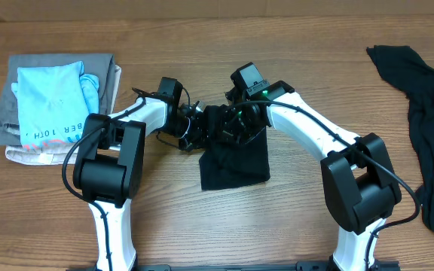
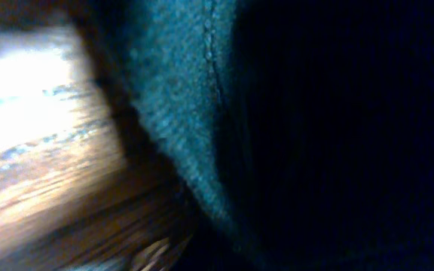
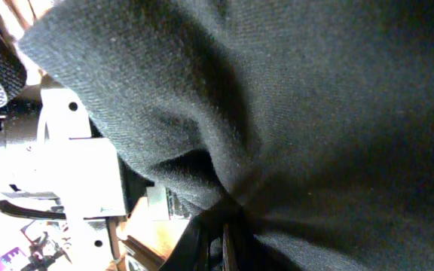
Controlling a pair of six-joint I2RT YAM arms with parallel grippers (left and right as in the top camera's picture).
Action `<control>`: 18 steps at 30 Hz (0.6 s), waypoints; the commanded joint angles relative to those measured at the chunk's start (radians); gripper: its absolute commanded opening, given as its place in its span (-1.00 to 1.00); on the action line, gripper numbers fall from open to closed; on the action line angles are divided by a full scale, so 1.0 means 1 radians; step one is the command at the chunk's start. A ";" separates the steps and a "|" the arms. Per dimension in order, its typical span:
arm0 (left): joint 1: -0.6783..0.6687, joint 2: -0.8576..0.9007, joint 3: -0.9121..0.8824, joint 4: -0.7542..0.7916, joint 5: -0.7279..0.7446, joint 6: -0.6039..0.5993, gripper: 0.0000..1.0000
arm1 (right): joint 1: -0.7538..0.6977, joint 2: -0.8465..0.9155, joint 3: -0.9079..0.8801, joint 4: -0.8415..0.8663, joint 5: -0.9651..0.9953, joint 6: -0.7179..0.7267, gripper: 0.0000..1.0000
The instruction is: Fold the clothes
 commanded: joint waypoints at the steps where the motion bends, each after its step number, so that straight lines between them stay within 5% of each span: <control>1: 0.000 0.053 -0.025 -0.023 -0.233 0.028 -0.92 | 0.009 -0.007 0.024 0.013 -0.036 0.006 -0.89; 6: 0.024 0.002 0.006 -0.072 -0.341 0.032 -0.89 | 0.023 -0.006 0.024 0.017 0.003 0.017 -0.89; 18: 0.048 -0.229 0.104 -0.183 -0.552 0.040 -0.37 | 0.024 -0.006 0.024 0.035 0.102 0.106 -0.85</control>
